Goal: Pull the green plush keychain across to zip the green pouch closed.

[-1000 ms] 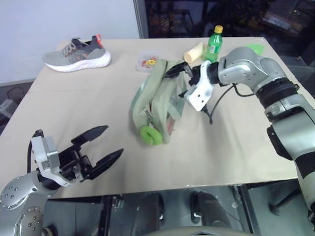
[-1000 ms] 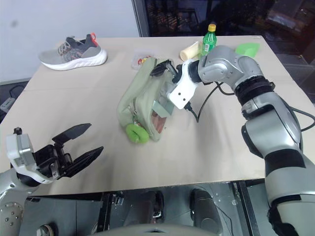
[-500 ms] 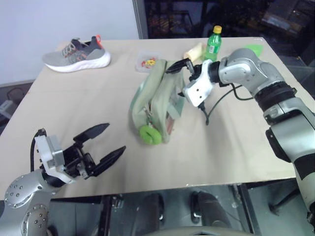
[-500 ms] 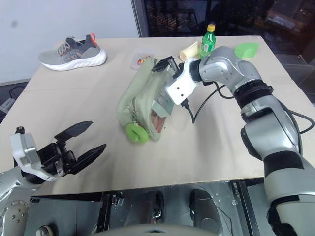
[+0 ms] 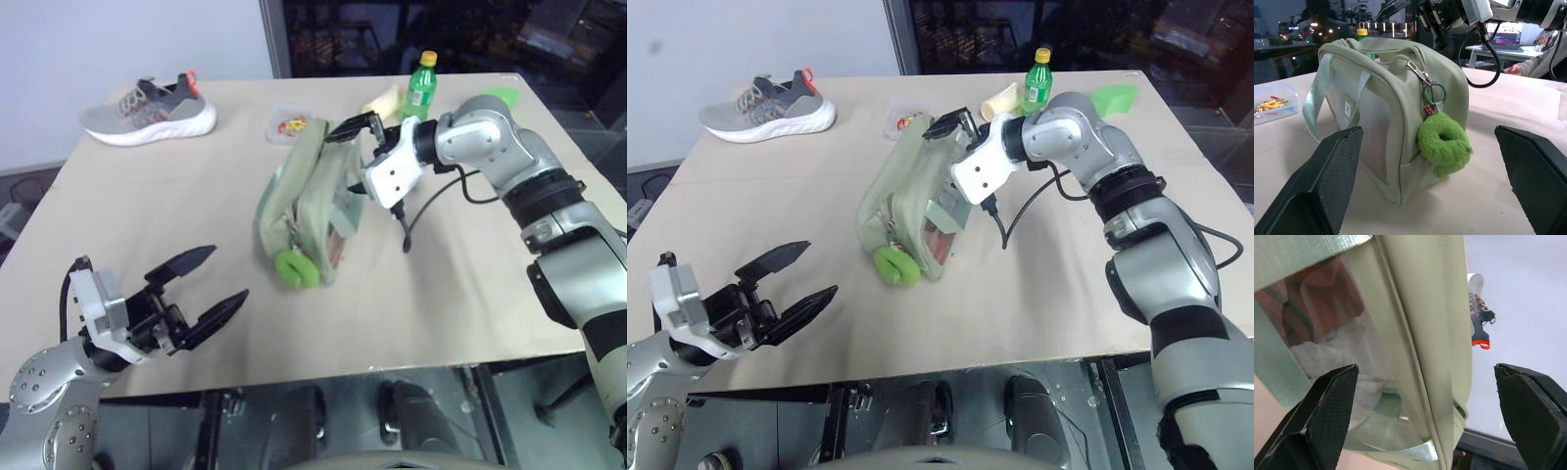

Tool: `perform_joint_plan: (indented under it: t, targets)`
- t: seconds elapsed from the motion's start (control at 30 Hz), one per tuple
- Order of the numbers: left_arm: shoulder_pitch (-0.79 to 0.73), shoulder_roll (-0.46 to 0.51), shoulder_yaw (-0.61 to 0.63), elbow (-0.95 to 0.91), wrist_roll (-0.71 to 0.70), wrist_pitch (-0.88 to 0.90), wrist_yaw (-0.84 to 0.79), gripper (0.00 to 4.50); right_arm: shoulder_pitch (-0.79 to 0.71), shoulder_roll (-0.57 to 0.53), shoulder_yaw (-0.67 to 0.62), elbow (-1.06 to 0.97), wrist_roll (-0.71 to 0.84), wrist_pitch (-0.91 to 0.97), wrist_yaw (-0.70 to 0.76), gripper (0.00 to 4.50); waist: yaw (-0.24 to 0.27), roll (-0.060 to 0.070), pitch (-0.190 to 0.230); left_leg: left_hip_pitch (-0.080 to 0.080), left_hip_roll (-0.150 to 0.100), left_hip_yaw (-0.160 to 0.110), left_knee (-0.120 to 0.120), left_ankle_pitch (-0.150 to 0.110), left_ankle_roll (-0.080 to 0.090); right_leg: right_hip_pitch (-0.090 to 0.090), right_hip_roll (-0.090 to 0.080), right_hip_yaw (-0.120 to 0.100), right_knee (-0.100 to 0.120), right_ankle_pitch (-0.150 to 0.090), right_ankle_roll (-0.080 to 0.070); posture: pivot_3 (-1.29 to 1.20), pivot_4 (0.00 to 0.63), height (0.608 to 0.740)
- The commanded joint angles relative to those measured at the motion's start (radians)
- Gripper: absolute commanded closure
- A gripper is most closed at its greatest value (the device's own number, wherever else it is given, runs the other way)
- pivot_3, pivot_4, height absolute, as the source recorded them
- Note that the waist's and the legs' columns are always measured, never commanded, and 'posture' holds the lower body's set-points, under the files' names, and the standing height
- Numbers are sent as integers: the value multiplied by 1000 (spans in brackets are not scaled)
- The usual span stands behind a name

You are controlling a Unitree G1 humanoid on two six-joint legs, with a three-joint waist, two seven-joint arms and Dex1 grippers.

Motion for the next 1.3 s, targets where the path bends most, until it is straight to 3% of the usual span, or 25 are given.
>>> perform_joint_plan:
  t: [0.03, 0.2, 0.37, 0.6, 0.73, 0.83, 0.87, 0.97, 1.0, 1.03, 1.13, 1.23, 1.3]
  targets:
    - [8, -4, 6, -19, -1, -20, 9, 3, -23, 16, -40, 10, 17, 34, -21, 244, -2, 0, 0, 0, 0, 0, 0, 0, 0, 0, 0, 0, 0, 0, 0, 0, 150, 740]
    - [8, -6, 4, -22, 1, -24, 23, 3, 6, 36, -81, -13, 88, 95, -12, 244, -1, 0, 0, 0, 0, 0, 0, 0, 0, 0, 0, 0, 0, 0, 0, 0, 150, 740]
    - [5, -11, -10, -27, 6, -23, 36, 0, 73, 45, -139, -121, 239, 256, 117, 146, -1, 0, 0, 0, 0, 0, 0, 0, 0, 0, 0, 0, 1, 0, 0, 0, 150, 740]
    - [-9, 0, -23, -21, 7, -18, 47, 0, 93, 34, -139, -200, 196, 265, 92, 146, -2, 0, 0, 1, 0, -3, 0, 0, 0, 0, 0, 0, 1, 0, 0, 0, 150, 740]
    - [-18, 5, -23, -15, 7, -16, 46, 0, 95, 49, -145, -215, 224, 311, 120, 1332, -2, 0, 0, 1, 0, -3, 0, 0, 0, 0, 0, 1, 1, 0, 0, 0, 150, 740]
    - [-21, 6, -23, -17, 6, -13, 49, 0, 96, 50, -150, -220, 218, 314, 110, 2869, -2, 0, 0, 0, 0, -3, 0, 0, 0, 0, 0, 0, 1, 0, 0, 0, 150, 740]
    - [-21, 7, -24, -18, 6, -12, 50, 0, 97, 50, -151, -222, 217, 316, 108, 3051, -1, 0, 0, 0, 0, -3, 0, 0, 0, 0, 0, 0, 1, 0, 0, 0, 150, 740]
    - [-24, 8, -28, -23, 7, -8, 58, 0, 100, 46, -149, -227, 206, 307, 95, 4374, -1, 0, 0, 0, 0, -3, 0, 0, 0, 0, 0, 0, 1, 0, 0, 0, 150, 740]
    - [-26, 9, -30, -26, 7, -6, 61, 0, 100, 45, -146, -227, 202, 304, 94, 4453, -1, 0, 0, 0, 0, -3, 0, 0, 0, 0, 0, 0, 1, 0, 0, 0, 150, 740]
    - [-29, 11, -32, -28, 8, -4, 65, 0, 98, 40, -139, -226, 194, 294, 100, 4453, -2, 0, 0, 0, 0, -3, 0, 0, 0, 0, 0, 0, 1, 0, 0, 0, 150, 740]
    - [-32, 14, -35, -34, 8, 1, 73, 0, 88, 30, -126, -210, 155, 250, 81, 3611, -1, 0, 0, 1, 0, -3, 0, 0, 0, 0, 0, 0, 1, 0, 0, 0, 150, 740]
    - [-28, 16, -38, -42, 10, 3, 77, 0, 67, 15, -107, -183, 71, 166, 23, 2307, -1, 0, 0, 1, 0, -3, 0, 0, 0, 0, 0, 0, 1, 0, 0, 0, 150, 740]
    - [-28, 17, -39, -48, 10, 7, 82, 0, 45, -1, -91, -161, 16, 106, -5, 2307, -2, 0, 0, 1, 0, -2, 0, 0, 0, 0, 0, 1, 1, 0, 1, 0, 150, 740]
